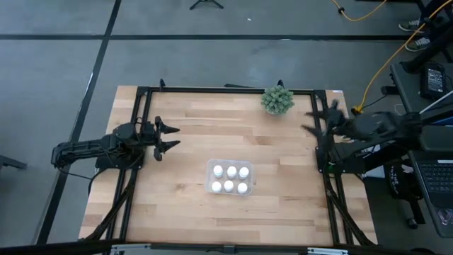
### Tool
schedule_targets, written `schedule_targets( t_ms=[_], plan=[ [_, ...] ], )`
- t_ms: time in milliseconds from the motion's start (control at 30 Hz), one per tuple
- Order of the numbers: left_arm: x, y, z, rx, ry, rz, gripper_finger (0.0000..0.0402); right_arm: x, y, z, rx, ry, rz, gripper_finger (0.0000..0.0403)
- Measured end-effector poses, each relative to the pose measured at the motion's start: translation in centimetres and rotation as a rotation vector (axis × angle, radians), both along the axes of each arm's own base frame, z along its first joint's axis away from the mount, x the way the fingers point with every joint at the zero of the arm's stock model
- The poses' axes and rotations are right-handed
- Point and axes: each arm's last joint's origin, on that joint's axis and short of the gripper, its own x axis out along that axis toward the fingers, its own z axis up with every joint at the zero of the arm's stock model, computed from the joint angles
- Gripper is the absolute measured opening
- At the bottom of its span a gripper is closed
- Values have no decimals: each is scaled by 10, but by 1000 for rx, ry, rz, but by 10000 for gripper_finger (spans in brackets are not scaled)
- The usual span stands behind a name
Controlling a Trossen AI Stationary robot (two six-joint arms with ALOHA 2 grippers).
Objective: Pick and place pill bottles into a basket
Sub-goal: Return to Home Position
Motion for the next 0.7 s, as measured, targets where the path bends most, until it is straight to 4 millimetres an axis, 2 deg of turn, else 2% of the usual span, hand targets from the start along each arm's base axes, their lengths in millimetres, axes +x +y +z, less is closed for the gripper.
schedule_targets(
  t_ms=[133, 300, 533, 567, 700],
  plan=[
    [0, 0, 0, -1, 0, -1, 253, 24, 12, -38, 54, 0, 177, 242],
    [0, 0, 0, -2, -1, -2, 253, 49, 25, -86, 68, -176, 390, 240],
    [0, 0, 0, -3, 0, -2, 253, 42, 20, -155, 112, -393, 367, 219],
    [0, 0, 0, -2, 1, -2, 253, 40, 18, -158, 114, -411, 358, 216],
    [0, 0, 0, -2, 0, -3, 253, 34, 13, -150, 49, -464, 347, 209]
  ],
)
